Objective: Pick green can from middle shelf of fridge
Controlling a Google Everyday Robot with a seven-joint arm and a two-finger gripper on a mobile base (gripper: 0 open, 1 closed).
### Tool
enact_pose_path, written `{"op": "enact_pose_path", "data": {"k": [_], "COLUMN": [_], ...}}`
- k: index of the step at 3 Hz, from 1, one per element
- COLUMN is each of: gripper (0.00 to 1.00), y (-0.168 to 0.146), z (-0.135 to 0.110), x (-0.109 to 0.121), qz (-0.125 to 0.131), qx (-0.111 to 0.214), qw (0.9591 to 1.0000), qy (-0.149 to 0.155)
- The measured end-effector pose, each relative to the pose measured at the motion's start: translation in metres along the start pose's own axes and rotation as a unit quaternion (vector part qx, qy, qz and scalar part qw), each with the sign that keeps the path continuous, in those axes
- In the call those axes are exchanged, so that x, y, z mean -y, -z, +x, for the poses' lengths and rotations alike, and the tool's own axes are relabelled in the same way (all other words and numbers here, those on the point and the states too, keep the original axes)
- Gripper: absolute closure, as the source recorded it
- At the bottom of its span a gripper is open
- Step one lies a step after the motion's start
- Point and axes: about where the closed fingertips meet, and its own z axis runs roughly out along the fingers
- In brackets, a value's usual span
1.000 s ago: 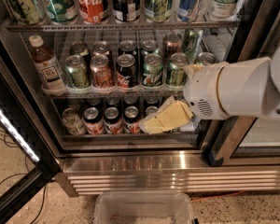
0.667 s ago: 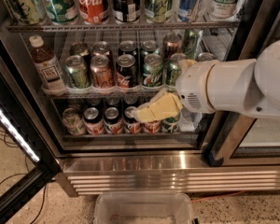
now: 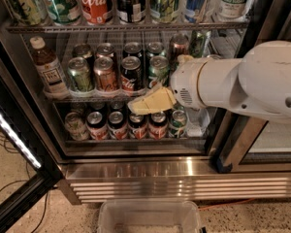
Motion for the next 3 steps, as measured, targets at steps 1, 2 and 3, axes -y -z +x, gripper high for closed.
{"op": "enact_pose_path", "data": {"k": [1, 2, 3], "gripper": [0.13, 0.17, 0.16], "y": [-0.016, -0.031, -0.045], "z": [0.014, 0.023, 0.026], "x": [0.001, -0.007, -0.012], "qz": [0.005, 0.012, 0.022], "qx": [-0.009, -0.01, -0.007], "qw": [0.9997, 0.9992, 0.9988], "qy": [-0.022, -0.038, -0.043]}}
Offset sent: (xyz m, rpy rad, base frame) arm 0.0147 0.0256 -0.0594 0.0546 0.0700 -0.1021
